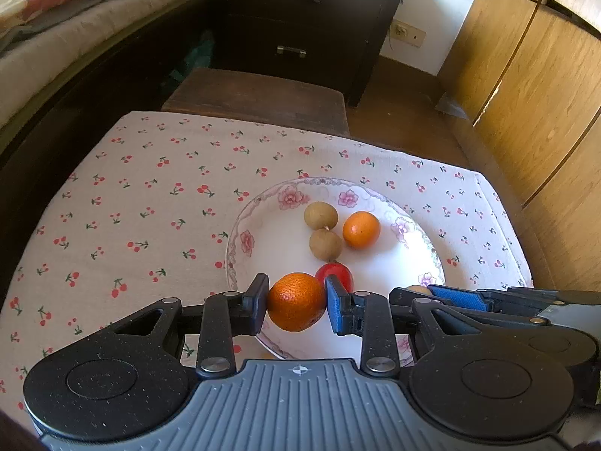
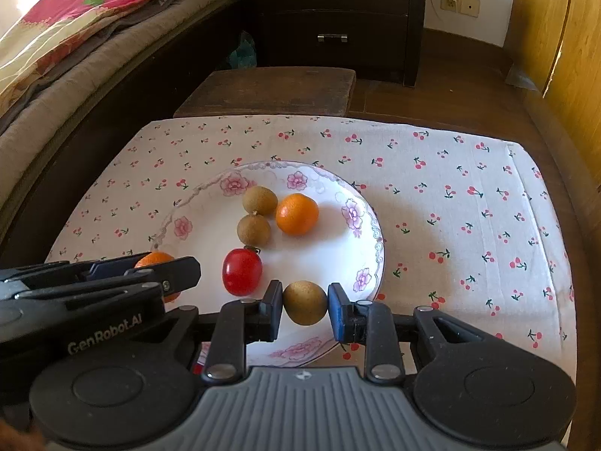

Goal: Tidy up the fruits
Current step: 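Open the left gripper to drop the mandarin into the bowl, then lower the kiwi into the bowl and open the right gripper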

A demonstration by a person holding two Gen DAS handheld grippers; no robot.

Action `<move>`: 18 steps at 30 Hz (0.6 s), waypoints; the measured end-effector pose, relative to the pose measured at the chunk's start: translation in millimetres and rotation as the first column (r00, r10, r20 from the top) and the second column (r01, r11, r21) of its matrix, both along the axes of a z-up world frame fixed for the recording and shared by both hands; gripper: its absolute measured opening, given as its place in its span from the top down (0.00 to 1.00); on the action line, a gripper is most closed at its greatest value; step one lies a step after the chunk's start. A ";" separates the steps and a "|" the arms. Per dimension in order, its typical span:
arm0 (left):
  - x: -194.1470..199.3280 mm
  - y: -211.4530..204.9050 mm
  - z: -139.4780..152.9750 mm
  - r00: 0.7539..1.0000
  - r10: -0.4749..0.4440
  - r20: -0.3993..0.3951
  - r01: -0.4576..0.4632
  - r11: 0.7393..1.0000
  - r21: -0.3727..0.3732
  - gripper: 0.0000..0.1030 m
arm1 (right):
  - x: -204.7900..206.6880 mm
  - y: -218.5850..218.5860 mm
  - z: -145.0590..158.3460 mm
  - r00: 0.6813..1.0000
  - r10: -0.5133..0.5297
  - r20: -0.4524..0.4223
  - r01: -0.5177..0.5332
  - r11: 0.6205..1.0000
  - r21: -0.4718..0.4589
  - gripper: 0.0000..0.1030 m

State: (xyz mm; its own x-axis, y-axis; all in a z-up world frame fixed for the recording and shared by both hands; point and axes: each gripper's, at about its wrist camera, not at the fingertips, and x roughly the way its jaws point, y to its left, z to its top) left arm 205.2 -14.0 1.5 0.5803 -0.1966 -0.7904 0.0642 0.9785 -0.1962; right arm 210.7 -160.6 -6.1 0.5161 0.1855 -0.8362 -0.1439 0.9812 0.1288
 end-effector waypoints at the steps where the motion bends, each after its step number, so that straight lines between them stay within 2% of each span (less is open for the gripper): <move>1: -0.1 -0.3 0.1 1.000 0.001 0.001 -0.001 1.000 0.000 0.62 | -0.2 -0.1 0.3 1.000 -0.002 0.002 0.002 1.000 -0.001 0.72; 18: -1.1 -4.3 1.9 1.000 0.002 0.012 -0.002 0.999 0.037 0.58 | -0.6 -0.7 0.5 1.000 -0.010 0.009 0.010 1.000 -0.006 0.71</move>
